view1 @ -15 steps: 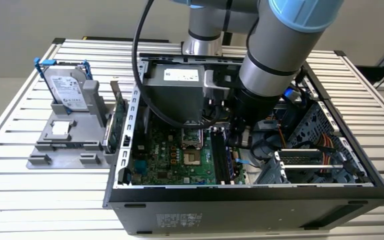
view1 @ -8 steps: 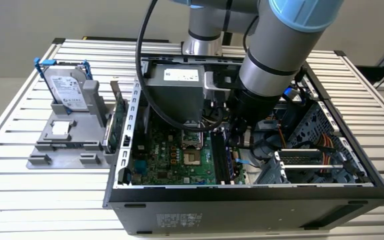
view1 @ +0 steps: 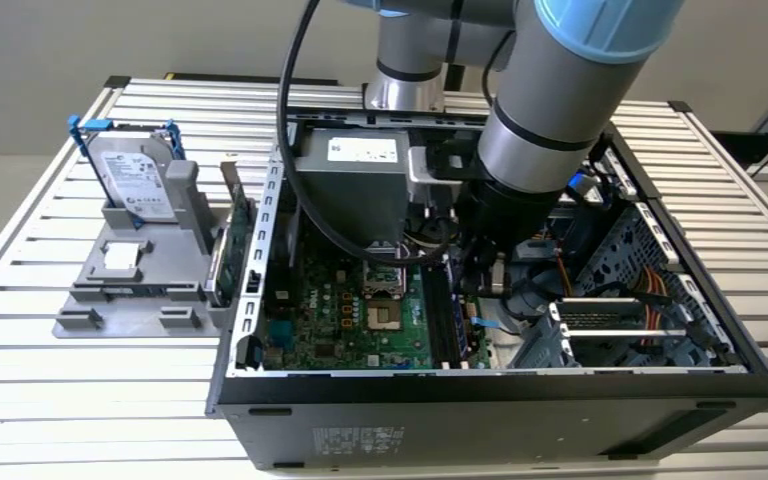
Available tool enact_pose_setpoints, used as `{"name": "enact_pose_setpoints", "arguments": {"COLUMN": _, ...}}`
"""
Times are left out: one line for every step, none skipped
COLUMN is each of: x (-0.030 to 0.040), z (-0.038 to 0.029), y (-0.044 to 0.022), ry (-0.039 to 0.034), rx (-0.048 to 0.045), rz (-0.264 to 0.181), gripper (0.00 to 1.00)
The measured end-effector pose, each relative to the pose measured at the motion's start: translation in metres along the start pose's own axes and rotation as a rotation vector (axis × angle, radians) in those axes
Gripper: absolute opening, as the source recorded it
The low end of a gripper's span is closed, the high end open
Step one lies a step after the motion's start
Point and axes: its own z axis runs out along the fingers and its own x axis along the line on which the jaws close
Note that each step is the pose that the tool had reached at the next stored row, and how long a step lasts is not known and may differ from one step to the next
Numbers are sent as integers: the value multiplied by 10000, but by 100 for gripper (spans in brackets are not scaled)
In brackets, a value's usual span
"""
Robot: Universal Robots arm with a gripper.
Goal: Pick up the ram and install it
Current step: 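Press down the ram until it locks into place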
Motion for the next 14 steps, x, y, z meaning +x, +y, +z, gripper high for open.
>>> {"name": "enact_pose_setpoints", "arguments": {"x": 0, "z": 0, "y": -1, "ry": 1, "rx": 19, "rz": -28, "gripper": 0}}
{"name": "enact_pose_setpoints", "arguments": {"x": 0, "z": 0, "y": 0, "ry": 1, "rx": 40, "rz": -44, "gripper": 0}}
{"name": "enact_pose_setpoints", "arguments": {"x": 0, "z": 0, "y": 0, "ry": 1, "rx": 62, "rz": -55, "gripper": 0}}
{"name": "enact_pose_setpoints", "arguments": {"x": -1, "z": 1, "y": 0, "ry": 1, "rx": 94, "rz": -75, "gripper": 0}}
{"name": "enact_pose_setpoints", "arguments": {"x": -1, "z": 1, "y": 0, "ry": 1, "rx": 132, "rz": -102, "gripper": 0}}
{"name": "enact_pose_setpoints", "arguments": {"x": -1, "z": 2, "y": 0, "ry": 0, "rx": 165, "rz": -125, "gripper": 0}}
{"name": "enact_pose_setpoints", "arguments": {"x": -1, "z": 2, "y": -1, "ry": 1, "rx": 182, "rz": -140, "gripper": 0}}
{"name": "enact_pose_setpoints", "arguments": {"x": -1, "z": 2, "y": -1, "ry": 1, "rx": 183, "rz": -143, "gripper": 0}}
{"name": "enact_pose_setpoints", "arguments": {"x": -1, "z": 1, "y": -1, "ry": 2, "rx": 183, "rz": -143, "gripper": 0}}
{"name": "enact_pose_setpoints", "arguments": {"x": -1, "z": 2, "y": 0, "ry": 1, "rx": 183, "rz": -143, "gripper": 0}}
{"name": "enact_pose_setpoints", "arguments": {"x": -1, "z": 1, "y": 0, "ry": 2, "rx": 183, "rz": -143, "gripper": 0}}
{"name": "enact_pose_setpoints", "arguments": {"x": -1, "z": 1, "y": 0, "ry": 2, "rx": 183, "rz": -143, "gripper": 0}}
{"name": "enact_pose_setpoints", "arguments": {"x": -1, "z": 1, "y": 0, "ry": 2, "rx": 183, "rz": -143, "gripper": 0}}
{"name": "enact_pose_setpoints", "arguments": {"x": -1, "z": 1, "y": 0, "ry": 3, "rx": 183, "rz": -143, "gripper": 0}}
